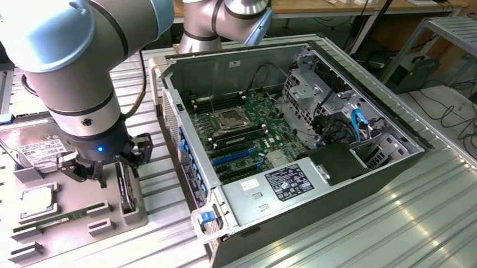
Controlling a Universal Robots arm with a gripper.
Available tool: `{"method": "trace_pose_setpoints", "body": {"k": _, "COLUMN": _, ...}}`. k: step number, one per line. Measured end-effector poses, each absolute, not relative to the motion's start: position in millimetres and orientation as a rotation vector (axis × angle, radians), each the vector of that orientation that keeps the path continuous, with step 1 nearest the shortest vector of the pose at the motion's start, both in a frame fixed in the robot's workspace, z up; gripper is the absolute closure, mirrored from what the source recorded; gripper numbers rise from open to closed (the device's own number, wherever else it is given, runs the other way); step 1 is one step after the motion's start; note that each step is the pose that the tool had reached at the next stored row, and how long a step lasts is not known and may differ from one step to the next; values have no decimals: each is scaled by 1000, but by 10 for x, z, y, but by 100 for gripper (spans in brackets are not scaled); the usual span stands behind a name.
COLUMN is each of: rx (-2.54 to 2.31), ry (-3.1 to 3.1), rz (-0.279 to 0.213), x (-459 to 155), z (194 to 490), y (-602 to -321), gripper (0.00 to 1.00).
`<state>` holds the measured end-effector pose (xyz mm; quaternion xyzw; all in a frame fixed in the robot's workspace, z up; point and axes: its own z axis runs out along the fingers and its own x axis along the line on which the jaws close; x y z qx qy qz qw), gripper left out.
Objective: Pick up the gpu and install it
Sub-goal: 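Pick up the gpu and move the gpu toward the slot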
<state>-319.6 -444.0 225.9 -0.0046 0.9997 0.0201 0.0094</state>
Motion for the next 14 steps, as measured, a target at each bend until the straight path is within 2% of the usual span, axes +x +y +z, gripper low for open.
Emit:
{"method": "trace_pose_setpoints", "body": {"k": 2, "rx": -14, "ry": 3122, "rz": 63, "x": -3193, "z": 2250, "y": -4440, "gripper": 40}}
{"method": "trace_pose_setpoints", "body": {"k": 3, "rx": -14, "ry": 3122, "rz": 63, "x": -3187, "z": 2246, "y": -4440, "gripper": 46}}
{"method": "trace_pose_setpoints", "body": {"k": 4, "rx": -14, "ry": 3122, "rz": 63, "x": -3182, "z": 2241, "y": -4440, "gripper": 46}}
{"method": "trace_pose_setpoints", "body": {"k": 5, "rx": -14, "ry": 3122, "rz": 63, "x": -3178, "z": 2235, "y": -4440, "gripper": 53}}
{"method": "trace_pose_setpoints", "body": {"k": 14, "rx": -12, "ry": 3122, "rz": 63, "x": -3162, "z": 2191, "y": -4440, "gripper": 55}}
